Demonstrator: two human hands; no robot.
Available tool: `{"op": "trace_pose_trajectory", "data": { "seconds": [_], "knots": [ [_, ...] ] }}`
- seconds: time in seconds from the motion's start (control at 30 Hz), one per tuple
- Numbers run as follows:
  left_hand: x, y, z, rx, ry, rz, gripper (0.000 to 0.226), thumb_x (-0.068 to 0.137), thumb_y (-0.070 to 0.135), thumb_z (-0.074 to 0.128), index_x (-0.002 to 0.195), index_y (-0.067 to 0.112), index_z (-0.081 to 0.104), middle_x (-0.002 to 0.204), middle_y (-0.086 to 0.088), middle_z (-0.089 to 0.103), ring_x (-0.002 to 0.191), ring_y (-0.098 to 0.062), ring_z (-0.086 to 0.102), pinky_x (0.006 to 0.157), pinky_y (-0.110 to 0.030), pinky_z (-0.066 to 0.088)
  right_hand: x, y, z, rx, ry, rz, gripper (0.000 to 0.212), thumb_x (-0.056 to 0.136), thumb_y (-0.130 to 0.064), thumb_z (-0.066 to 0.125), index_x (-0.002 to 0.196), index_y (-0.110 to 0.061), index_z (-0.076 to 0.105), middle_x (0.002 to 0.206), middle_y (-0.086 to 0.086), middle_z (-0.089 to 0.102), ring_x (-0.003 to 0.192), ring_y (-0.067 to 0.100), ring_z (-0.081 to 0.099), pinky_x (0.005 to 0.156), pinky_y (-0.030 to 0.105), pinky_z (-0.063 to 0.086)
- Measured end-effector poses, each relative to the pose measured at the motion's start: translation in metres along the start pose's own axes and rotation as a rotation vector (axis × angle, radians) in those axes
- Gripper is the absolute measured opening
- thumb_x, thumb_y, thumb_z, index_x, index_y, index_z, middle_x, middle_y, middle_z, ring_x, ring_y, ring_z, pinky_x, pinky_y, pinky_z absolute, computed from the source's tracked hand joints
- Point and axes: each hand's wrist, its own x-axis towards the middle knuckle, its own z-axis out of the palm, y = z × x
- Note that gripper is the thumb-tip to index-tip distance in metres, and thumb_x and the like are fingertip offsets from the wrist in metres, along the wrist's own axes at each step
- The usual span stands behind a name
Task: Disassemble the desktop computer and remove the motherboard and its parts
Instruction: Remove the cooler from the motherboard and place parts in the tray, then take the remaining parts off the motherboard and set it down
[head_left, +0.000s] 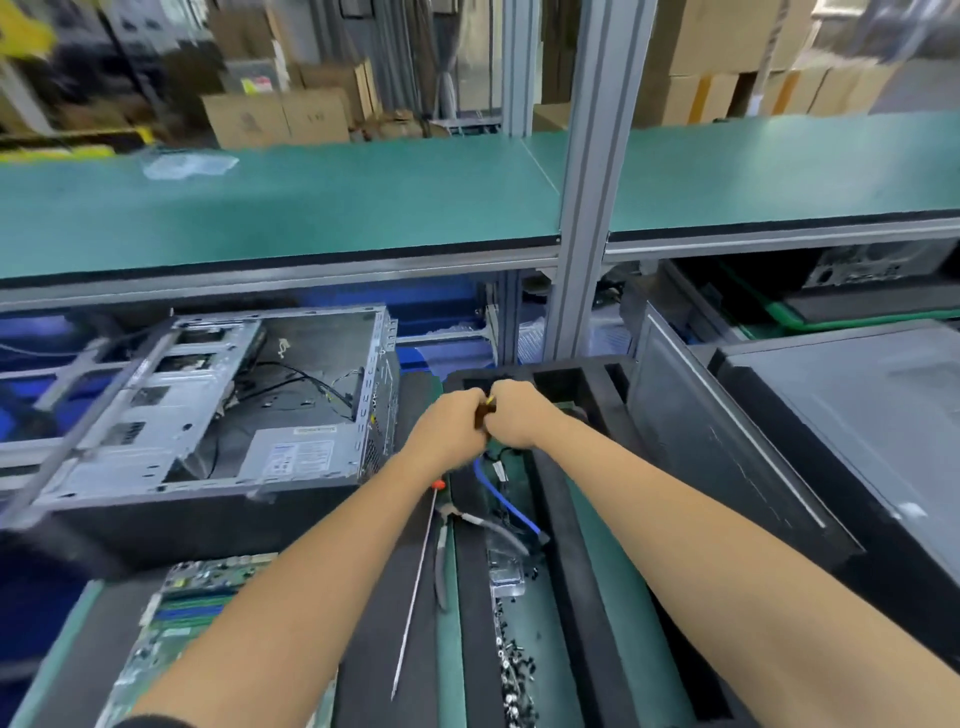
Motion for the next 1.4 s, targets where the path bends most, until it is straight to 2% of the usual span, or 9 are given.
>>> {"op": "trace_pose_trajectory", "data": {
  "seconds": [0.1, 0.27, 0.4, 0.63, 0.8, 1.0, 1.1, 1.27, 1.4],
  "knots": [
    [-0.036, -0.022, -0.007, 0.004, 0.026, -0.079, 0.010, 0.083, 0.011, 0.060, 0.094, 0.011, 0.062, 0.088, -0.003, 0.065, 0.083, -0.024, 0.060, 0.069, -0.031, 0.045, -0.015, -0.008, 0.010, 0.003, -0.025, -0.043, 0.010, 0.090, -0.009, 0.052, 0.097, -0.003, 0.054, 0.093, 0.011, 0.053, 0.083, 0.028, 0.053, 0.064, 0.029, 0.039],
    [-0.099, -0.046, -0.026, 0.024, 0.031, -0.091, 0.012, 0.084, 0.006, 0.056, 0.092, 0.011, 0.063, 0.083, 0.003, 0.056, 0.078, -0.017, 0.051, 0.069, -0.026, 0.039, -0.036, -0.043, 0.041, -0.054, -0.078, -0.140, 0.026, 0.087, -0.008, 0.052, 0.063, -0.009, 0.043, 0.086, 0.016, 0.055, 0.078, 0.028, 0.048, 0.061, 0.028, 0.034],
    [-0.126, -0.050, -0.042, 0.071, 0.064, -0.032, 0.011, 0.082, 0.004, 0.051, 0.082, 0.012, 0.060, 0.079, -0.002, 0.057, 0.075, -0.021, 0.050, 0.060, -0.028, 0.029, -0.049, -0.076, 0.062, -0.063, -0.078, -0.184, 0.027, 0.086, -0.008, 0.052, 0.061, -0.011, 0.041, 0.080, 0.014, 0.054, 0.075, 0.030, 0.052, 0.062, 0.031, 0.039],
    [-0.171, -0.099, -0.075, 0.090, 0.004, -0.054, 0.011, 0.088, 0.014, 0.055, 0.092, 0.017, 0.065, 0.091, 0.002, 0.066, 0.083, -0.017, 0.059, 0.072, -0.030, 0.046, -0.068, -0.106, 0.076, -0.127, -0.159, -0.150, 0.026, 0.084, -0.007, 0.051, 0.059, -0.009, 0.043, 0.063, 0.011, 0.048, 0.058, 0.026, 0.043, 0.051, 0.025, 0.036],
    [-0.214, -0.154, -0.097, 0.125, -0.030, -0.089, 0.013, 0.089, 0.016, 0.055, 0.094, 0.019, 0.066, 0.086, 0.009, 0.060, 0.078, -0.012, 0.057, 0.070, -0.027, 0.045, -0.086, -0.135, 0.106, -0.144, -0.241, -0.115, 0.009, 0.081, -0.001, 0.051, 0.074, -0.002, 0.057, 0.069, 0.019, 0.055, 0.053, 0.026, 0.046, 0.050, 0.028, 0.037],
    [-0.249, -0.197, -0.096, 0.056, -0.070, -0.142, 0.011, 0.089, 0.014, 0.056, 0.090, 0.020, 0.066, 0.085, 0.007, 0.063, 0.077, -0.014, 0.060, 0.073, -0.033, 0.052, -0.098, -0.175, 0.160, -0.226, -0.287, -0.135, 0.013, 0.083, 0.000, 0.049, 0.079, 0.003, 0.062, 0.076, 0.025, 0.059, 0.056, 0.025, 0.048, 0.047, 0.026, 0.037],
    [-0.261, -0.212, -0.086, 0.065, -0.108, -0.154, 0.011, 0.088, 0.013, 0.057, 0.091, 0.018, 0.066, 0.088, 0.005, 0.064, 0.084, -0.017, 0.061, 0.077, -0.035, 0.052, -0.096, -0.182, 0.182, -0.249, -0.288, -0.169, 0.011, 0.085, -0.005, 0.051, 0.074, -0.002, 0.053, 0.082, 0.020, 0.057, 0.066, 0.027, 0.048, 0.058, 0.031, 0.040],
    [-0.285, -0.235, -0.069, 0.102, -0.126, -0.272, 0.016, 0.088, 0.011, 0.055, 0.098, 0.019, 0.066, 0.102, 0.002, 0.066, 0.089, -0.016, 0.059, 0.080, -0.034, 0.051, -0.087, -0.187, 0.206, -0.270, -0.324, -0.234, 0.011, 0.089, -0.007, 0.049, 0.093, -0.001, 0.057, 0.109, 0.016, 0.059, 0.093, 0.033, 0.056, 0.078, 0.040, 0.048],
    [-0.294, -0.254, -0.068, 0.106, -0.106, -0.349, 0.018, 0.087, 0.013, 0.058, 0.103, 0.019, 0.064, 0.109, 0.000, 0.059, 0.098, -0.021, 0.057, 0.086, -0.036, 0.049, -0.076, -0.189, 0.221, -0.286, -0.332, -0.223, 0.005, 0.090, -0.003, 0.046, 0.088, -0.004, 0.051, 0.091, 0.017, 0.056, 0.078, 0.030, 0.051, 0.063, 0.034, 0.039]
  ]
}}
